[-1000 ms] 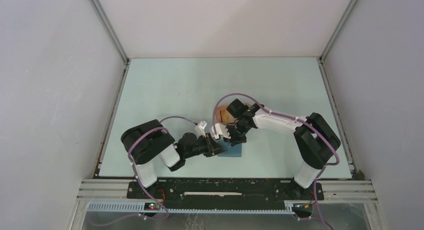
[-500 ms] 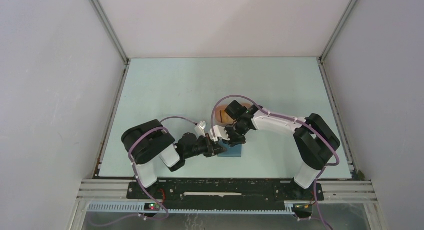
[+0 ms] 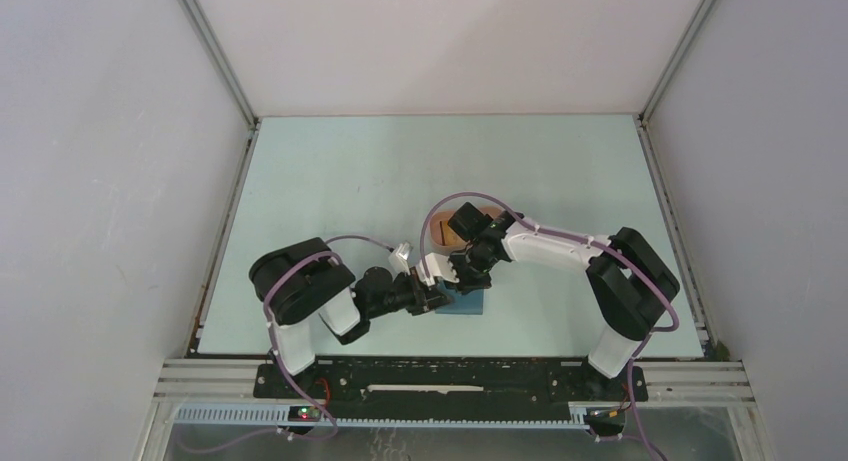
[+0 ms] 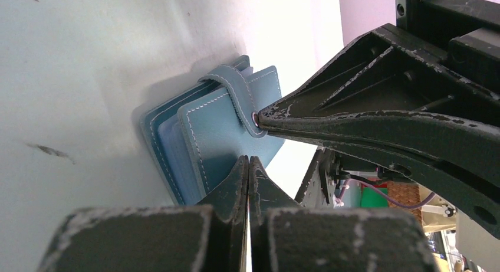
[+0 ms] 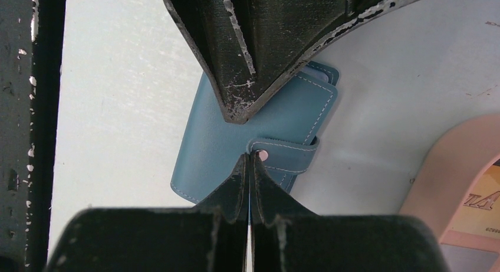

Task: Put the credit cards into the card holder
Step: Close the card holder at the center of the board, then reset both arms

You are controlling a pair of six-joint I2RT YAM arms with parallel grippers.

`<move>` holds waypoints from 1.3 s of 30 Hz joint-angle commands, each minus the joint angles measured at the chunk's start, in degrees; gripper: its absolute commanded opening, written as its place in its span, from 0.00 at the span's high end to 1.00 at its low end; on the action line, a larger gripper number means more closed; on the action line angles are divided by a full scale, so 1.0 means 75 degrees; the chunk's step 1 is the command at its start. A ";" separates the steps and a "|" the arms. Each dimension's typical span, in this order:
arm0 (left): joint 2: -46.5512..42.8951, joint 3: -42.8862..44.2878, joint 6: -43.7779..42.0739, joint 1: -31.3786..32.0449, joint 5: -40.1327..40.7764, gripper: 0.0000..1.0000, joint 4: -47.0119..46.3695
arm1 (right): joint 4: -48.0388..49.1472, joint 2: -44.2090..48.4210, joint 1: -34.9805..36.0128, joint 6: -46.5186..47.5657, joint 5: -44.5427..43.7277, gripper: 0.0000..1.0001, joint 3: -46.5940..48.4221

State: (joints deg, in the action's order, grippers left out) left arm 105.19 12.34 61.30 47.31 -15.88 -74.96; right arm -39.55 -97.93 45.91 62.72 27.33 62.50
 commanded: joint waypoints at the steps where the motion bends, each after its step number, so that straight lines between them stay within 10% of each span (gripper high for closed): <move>1: 0.0231 -0.0203 -0.0109 -0.0048 -0.0020 1.00 0.0494 | -0.0469 -0.0360 0.0172 -0.0072 -0.0047 1.00 -0.0067; 12: 0.0260 -0.0253 -0.0042 -0.0053 -0.0019 1.00 0.0313 | -0.0601 -0.0544 0.0334 -0.0330 -0.0098 1.00 0.0162; 22: -0.0763 -0.0252 -0.0322 -0.0192 -0.0056 0.91 0.0811 | -0.0873 0.1653 -0.0548 -0.0894 0.1224 0.48 0.0420; 30: -0.4236 0.0210 -0.2238 -0.0149 0.1010 0.59 0.4990 | -0.1551 0.3500 -0.2016 0.0076 0.2431 0.46 -0.0388; 39: -0.6643 0.2634 -0.5840 0.1693 0.4052 0.38 1.0442 | -0.0852 0.4901 -0.4227 -0.2221 0.2676 0.46 -0.0453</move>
State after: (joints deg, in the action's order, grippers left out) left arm 58.30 24.53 31.77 56.18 2.98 -15.64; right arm -48.64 -65.04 18.90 55.99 44.86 58.50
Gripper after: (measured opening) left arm 0.613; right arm 0.524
